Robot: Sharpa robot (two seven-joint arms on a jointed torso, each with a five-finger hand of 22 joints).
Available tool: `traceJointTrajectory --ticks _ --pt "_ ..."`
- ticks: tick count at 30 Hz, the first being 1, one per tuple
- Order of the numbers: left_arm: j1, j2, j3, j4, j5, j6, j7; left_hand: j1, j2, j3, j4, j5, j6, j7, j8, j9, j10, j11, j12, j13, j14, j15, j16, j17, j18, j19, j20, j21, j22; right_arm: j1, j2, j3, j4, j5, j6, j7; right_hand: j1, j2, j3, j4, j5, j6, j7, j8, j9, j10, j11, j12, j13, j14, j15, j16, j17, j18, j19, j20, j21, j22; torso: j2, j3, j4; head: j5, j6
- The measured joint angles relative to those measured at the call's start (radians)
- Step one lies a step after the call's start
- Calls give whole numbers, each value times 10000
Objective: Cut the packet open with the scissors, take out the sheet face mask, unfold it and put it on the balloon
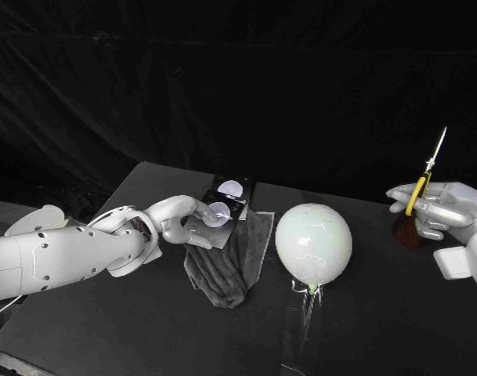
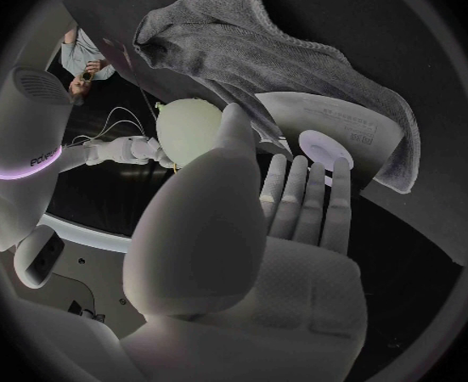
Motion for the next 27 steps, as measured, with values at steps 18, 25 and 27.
traceJointTrajectory --ticks 18,25,27 --pt "-45 542 -164 -317 -1557 -410 -734 -145 -671 -1287 63 0 -3152 -934 -1203 -756 -5068 -1268 -1375 -304 -4491 -834 -1706 -1929 -152 -4502 -343 -2089 -1254 -18 0 1 13 -56 1 -16 39 -40 0 0 -15 40 -40 10 11 0 0 -3 13 14 14 0 7 -4 0 0 -5 8 -5 0 -12 -8 9" --pt "-46 708 -172 -438 -2025 -452 -1088 -552 -768 -1397 35 0 -4751 -1172 -1743 -1149 -6649 -1515 -1482 -405 -5424 -1037 -1817 -2336 -306 -5020 -519 -2273 -1366 -26 3 -1 15 -66 2 -22 39 -41 0 0 -16 38 -38 -10 12 0 0 -40 11 14 14 0 5 -5 0 0 -5 7 -2 1 -7 -12 34" --pt "-46 749 -172 -475 -2114 -471 -1176 -556 -763 -1397 35 0 -4868 -1155 -1743 -1179 -6662 -1517 -1483 -405 -5424 -1037 -1817 -2344 -306 -5020 -519 -2273 -1366 -28 3 -1 16 -68 2 -23 38 -41 0 0 -16 38 -38 -13 12 0 0 -41 11 14 14 0 4 -6 0 0 -5 7 -2 0 -7 -12 47"
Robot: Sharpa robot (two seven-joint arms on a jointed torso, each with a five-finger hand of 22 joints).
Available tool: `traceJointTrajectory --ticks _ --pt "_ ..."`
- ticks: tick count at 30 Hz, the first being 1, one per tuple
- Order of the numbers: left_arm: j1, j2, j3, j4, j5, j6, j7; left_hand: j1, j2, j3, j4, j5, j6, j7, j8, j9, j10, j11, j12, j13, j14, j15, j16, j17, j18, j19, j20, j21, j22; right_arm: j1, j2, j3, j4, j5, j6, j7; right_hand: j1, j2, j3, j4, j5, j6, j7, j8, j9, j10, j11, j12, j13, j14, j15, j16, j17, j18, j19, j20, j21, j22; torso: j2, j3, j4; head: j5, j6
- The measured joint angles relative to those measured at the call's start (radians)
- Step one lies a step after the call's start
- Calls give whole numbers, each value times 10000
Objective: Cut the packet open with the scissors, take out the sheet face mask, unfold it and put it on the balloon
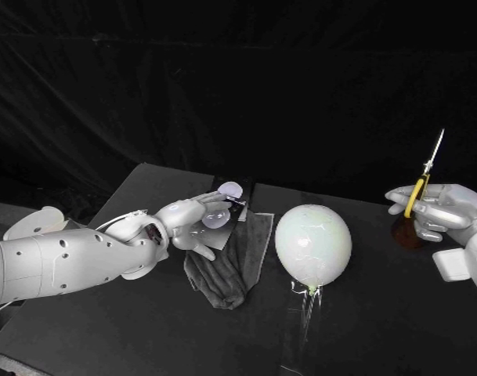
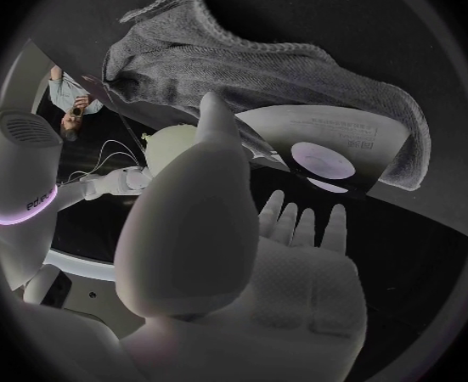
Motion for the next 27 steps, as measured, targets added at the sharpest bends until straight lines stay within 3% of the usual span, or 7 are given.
traceJointTrajectory --ticks 13,16,27 --pt "0 417 4 -425 -431 82 -589 -215 -5 1 0 0 -293 -77 -76 -74 -89 89 0 19 1 0 0 47 1 -35 -35 0 1 -13 -2 0 3 -8 6 -4 1 1 -21 -21 -1 -4 4 13 -10 0 0 34 1 0 1 0 -4 -1 0 0 -1 -7 0 -5 -5 -28 46" --pt "1 475 5 -511 -500 229 -719 -389 6 1 0 0 -173 127 -76 -39 61 239 1 43 38 37 0 87 1 -35 -35 0 1 -14 -12 0 10 -9 10 -4 3 3 -29 -29 -1 -14 15 33 -10 0 0 35 21 1 1 0 14 -2 0 0 -1 -4 0 -7 -8 -38 48" --pt "37 554 49 -560 -590 815 -1070 -579 27 2 2 0 69 497 -35 40 379 556 59 75 298 112 100 192 1 -35 -35 0 2 -21 -38 0 31 -12 15 -5 46 45 -30 -29 -3 -33 34 33 4 0 0 25 20 1 1 0 15 -3 0 0 -1 1 -5 0 -2 -73 6"
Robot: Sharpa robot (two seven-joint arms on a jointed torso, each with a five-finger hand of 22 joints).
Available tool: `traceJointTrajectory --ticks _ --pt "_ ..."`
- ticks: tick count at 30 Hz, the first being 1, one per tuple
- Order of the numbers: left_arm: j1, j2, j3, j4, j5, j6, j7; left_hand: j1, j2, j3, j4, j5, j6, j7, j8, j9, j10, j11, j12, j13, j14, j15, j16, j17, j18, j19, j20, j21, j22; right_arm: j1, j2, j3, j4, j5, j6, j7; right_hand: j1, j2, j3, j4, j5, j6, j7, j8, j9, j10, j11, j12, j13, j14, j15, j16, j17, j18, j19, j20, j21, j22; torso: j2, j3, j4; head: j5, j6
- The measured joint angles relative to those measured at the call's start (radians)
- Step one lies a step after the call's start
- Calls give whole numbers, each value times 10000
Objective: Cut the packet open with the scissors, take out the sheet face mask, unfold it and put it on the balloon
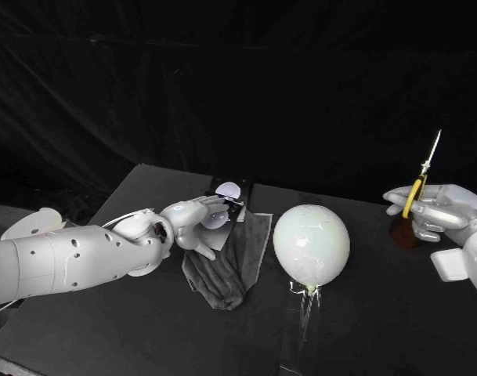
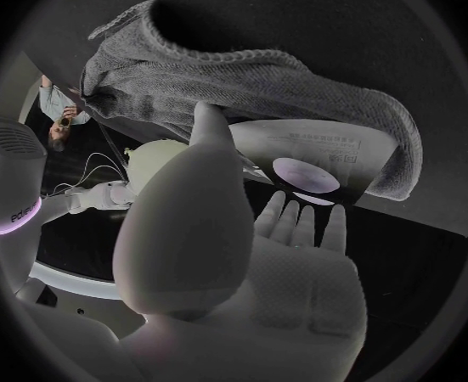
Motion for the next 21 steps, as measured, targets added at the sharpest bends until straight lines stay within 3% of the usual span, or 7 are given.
traceJointTrajectory --ticks 9,15,21 --pt "23 0 27 45 -5 337 -280 -80 27 1 1 1 182 182 63 53 188 187 51 22 331 170 102 156 1 185 51 8 48 -4 -17 0 14 -1 3 0 0 0 0 0 44 36 -36 -12 1 0 0 -25 -3 0 0 0 -3 -1 0 0 0 -2 -6 2 4 -11 -40" --pt "41 17 48 51 -2 507 -469 -134 27 28 29 -1 495 493 159 150 488 488 120 63 676 355 218 311 0 362 38 69 78 -8 -26 0 23 -2 4 0 -1 -1 0 0 45 36 -36 -35 -5 0 0 -23 17 0 1 0 -8 -2 0 0 0 -8 -7 3 2 -31 -75" --pt "65 38 73 87 8 706 -712 -186 -25 132 13 -3 945 587 317 277 972 858 232 127 1050 659 326 436 0 416 92 115 91 -9 -35 0 33 -3 7 1 -2 -2 0 0 45 35 -35 -48 -3 0 0 7 18 2 2 0 -12 -2 0 0 0 -7 -7 7 2 -25 -116"
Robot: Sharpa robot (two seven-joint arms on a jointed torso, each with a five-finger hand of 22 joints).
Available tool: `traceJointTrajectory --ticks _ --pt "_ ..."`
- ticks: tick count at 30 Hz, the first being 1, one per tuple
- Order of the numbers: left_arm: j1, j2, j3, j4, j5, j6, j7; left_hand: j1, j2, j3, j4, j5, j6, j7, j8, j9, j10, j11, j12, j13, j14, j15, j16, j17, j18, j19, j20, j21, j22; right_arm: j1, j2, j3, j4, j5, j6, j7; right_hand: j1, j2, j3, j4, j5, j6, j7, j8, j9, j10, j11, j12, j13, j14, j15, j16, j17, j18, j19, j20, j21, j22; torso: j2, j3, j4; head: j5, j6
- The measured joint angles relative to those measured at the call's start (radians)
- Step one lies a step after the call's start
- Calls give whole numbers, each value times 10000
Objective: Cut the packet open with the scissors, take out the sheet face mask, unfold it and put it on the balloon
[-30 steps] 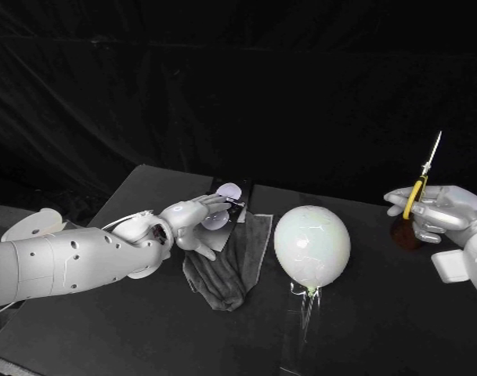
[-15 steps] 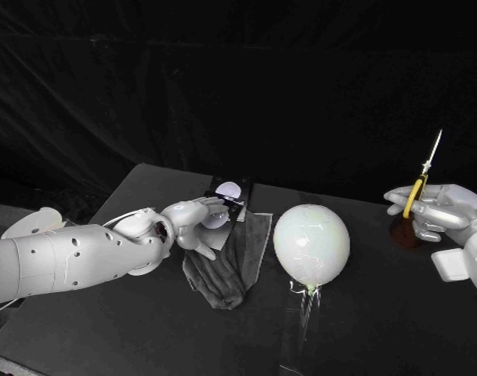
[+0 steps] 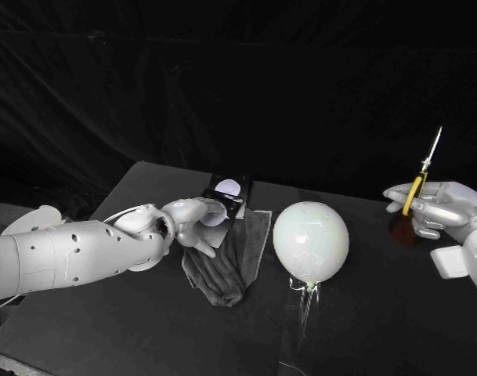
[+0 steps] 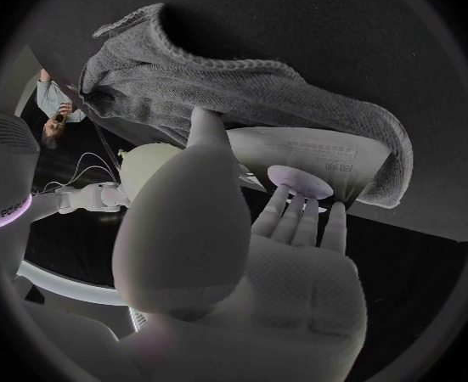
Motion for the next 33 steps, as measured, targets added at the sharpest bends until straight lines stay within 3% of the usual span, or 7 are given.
traceJointTrajectory --ticks 12,24,26,29,32,33 --pt "26 11 25 43 14 224 -270 -41 39 371 12 39 161 -17 58 42 159 87 0 -1 103 103 39 25 9 76 37 38 24 -5 -38 0 140 3 10 6 -1 -1 0 0 -2 -4 4 47 3 0 0 -4 -3 1 1 0 0 0 0 0 0 7 -3 5 -5 -53 -34" --pt "43 3 43 138 47 278 -296 381 126 1050 109 9 987 76 379 275 832 -10 99 25 593 14 196 178 321 292 35 152 79 -6 -68 0 150 7 13 8 -2 -2 0 0 -3 -19 20 43 9 0 0 -32 6 1 1 0 0 -1 0 0 0 5 -2 0 6 -37 -53" --pt "49 2 51 171 55 277 -272 543 216 1245 149 10 1414 90 513 328 1220 -25 171 32 869 17 286 249 325 420 62 190 98 -7 -68 0 152 7 13 8 -2 -2 0 0 -3 -20 20 39 9 0 0 -33 6 1 1 0 0 -2 0 0 0 4 -3 1 7 -35 -58" --pt "58 -4 57 215 57 272 -229 720 318 1490 191 22 1951 167 734 528 1729 -27 232 73 1306 14 419 388 493 448 89 228 135 -7 -70 0 153 7 13 8 -2 -2 0 0 -3 -30 30 37 8 0 0 -36 5 1 1 0 -1 -2 0 0 0 0 -3 -4 9 -28 -70" --pt "59 -22 64 248 57 268 -181 761 459 1629 159 22 2158 212 819 600 1968 -21 232 84 1503 34 465 453 506 511 104 234 131 -8 -71 0 153 7 14 9 -2 -2 0 0 -3 -34 34 36 7 0 0 -1 4 1 1 0 -3 -2 0 0 0 -1 -2 -6 11 -27 -73" --pt "59 -30 68 258 56 267 -167 853 640 1682 162 22 2270 207 862 606 2066 -14 232 85 1593 43 474 464 506 554 89 234 131 -8 -72 0 153 7 14 9 -2 -2 0 0 -3 -30 30 35 6 0 0 0 4 1 1 0 -3 -1 0 0 0 -1 -1 -6 11 -27 -74"
